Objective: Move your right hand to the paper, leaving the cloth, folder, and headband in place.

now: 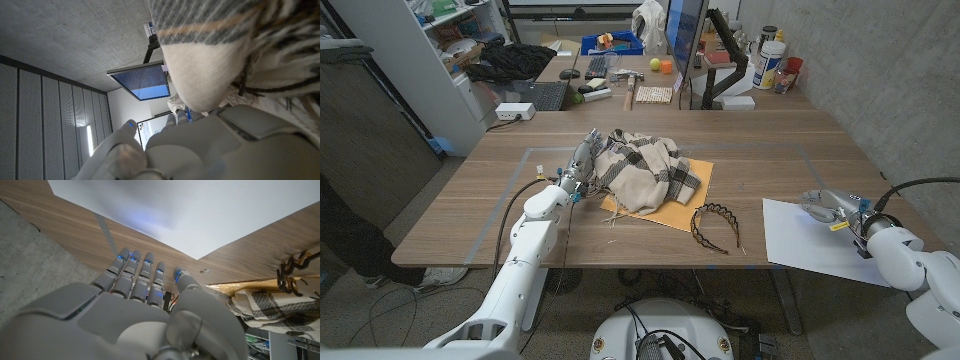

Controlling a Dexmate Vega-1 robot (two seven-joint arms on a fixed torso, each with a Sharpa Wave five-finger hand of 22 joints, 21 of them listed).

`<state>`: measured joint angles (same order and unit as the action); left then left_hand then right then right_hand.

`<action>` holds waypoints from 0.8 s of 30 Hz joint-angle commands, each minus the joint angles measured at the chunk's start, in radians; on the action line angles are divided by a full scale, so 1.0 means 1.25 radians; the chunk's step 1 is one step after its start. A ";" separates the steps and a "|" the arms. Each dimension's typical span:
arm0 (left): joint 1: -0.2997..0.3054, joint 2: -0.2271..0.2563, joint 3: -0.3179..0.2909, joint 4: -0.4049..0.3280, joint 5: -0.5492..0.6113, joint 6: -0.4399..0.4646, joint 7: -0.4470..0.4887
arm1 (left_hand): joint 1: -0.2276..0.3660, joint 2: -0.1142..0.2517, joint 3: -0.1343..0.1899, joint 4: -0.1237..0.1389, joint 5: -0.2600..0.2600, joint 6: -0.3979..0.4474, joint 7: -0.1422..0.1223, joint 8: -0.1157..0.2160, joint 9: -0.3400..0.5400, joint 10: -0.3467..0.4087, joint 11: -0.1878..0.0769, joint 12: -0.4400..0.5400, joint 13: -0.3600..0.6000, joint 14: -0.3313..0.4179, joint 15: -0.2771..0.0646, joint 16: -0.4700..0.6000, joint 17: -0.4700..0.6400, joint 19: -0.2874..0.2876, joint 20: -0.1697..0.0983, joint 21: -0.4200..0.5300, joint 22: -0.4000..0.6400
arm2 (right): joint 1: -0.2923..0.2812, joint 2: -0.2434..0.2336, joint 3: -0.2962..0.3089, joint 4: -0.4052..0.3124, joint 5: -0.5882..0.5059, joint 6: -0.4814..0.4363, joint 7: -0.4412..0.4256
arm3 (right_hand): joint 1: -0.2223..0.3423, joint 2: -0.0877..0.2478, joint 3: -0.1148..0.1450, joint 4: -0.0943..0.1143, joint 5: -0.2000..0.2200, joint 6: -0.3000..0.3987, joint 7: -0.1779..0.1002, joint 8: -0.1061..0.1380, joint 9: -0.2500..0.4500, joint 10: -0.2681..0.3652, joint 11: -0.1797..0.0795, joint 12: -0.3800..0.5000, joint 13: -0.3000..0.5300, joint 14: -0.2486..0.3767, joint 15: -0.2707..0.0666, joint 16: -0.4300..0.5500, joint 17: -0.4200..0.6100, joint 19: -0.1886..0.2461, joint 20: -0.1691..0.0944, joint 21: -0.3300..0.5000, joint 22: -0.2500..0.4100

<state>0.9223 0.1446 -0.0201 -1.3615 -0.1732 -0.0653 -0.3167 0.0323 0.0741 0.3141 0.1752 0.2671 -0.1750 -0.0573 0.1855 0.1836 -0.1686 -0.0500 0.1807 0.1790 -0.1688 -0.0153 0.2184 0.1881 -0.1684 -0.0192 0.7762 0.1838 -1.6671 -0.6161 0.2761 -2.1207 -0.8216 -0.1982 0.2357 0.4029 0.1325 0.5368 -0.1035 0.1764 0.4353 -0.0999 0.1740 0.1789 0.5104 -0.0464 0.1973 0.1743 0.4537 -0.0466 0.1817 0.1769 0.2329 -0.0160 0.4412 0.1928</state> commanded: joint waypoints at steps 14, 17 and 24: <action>-0.027 -0.003 0.021 0.034 0.009 -0.002 -0.012 | -0.001 0.055 -0.005 -0.001 0.007 -0.112 -0.005 0.005 0.003 -0.133 0.005 0.005 0.002 -0.140 0.005 -0.001 0.001 -0.139 0.005 -0.004 0.002 | -0.023 0.005 0.003 -0.002 -0.005 -0.015 -0.015 | 0.039 -0.013 0.000 -0.030 0.002 -0.021 0.003 0.002 0.004 -0.009 0.005 -0.001 0.005 -0.008 -0.047 0.002 -0.003 0.002 -0.001 -0.001 0.003; -0.030 -0.003 0.025 0.036 0.009 -0.001 -0.016 | -0.001 0.055 -0.005 -0.001 0.007 -0.112 -0.005 0.005 0.003 -0.133 0.006 0.005 0.002 -0.140 0.005 -0.001 0.001 -0.139 0.005 -0.004 0.002 | -0.031 0.010 0.004 -0.005 -0.007 -0.019 -0.016 | 0.043 -0.014 -0.001 -0.033 0.002 -0.021 0.003 0.003 0.004 -0.009 0.007 -0.001 0.005 -0.008 -0.047 0.002 -0.003 0.002 0.000 -0.001 0.003; -0.033 -0.002 0.028 0.042 0.008 -0.002 -0.024 | -0.001 0.055 -0.005 -0.001 0.007 -0.112 -0.004 0.005 0.003 -0.133 0.006 0.005 0.002 -0.140 0.005 -0.002 0.001 -0.139 0.004 -0.006 0.002 | -0.045 0.018 -0.004 -0.014 -0.019 -0.029 -0.018 | 0.055 -0.018 -0.004 -0.041 0.003 -0.026 0.004 0.004 0.004 -0.019 0.009 -0.003 0.005 -0.018 -0.045 -0.001 -0.003 0.001 0.000 -0.002 0.003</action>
<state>0.8928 0.1418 0.0037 -1.3259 -0.1636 -0.0618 -0.3298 0.0323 0.0740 0.3099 0.1709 0.2671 -0.1750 -0.0573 0.1855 0.1836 -0.1686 -0.0500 0.1807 0.1790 -0.1688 -0.0153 0.2184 0.1881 -0.1684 -0.0192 0.7723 0.1837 -1.6928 -0.6097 0.2759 -2.1206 -0.8275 -0.2159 0.2185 0.4538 0.1083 0.5313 -0.1450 0.1764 0.4086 -0.0980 0.1740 0.1790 0.4939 -0.0402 0.1973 0.1743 0.4386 -0.0468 0.1817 0.1721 0.2330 -0.0160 0.4413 0.1928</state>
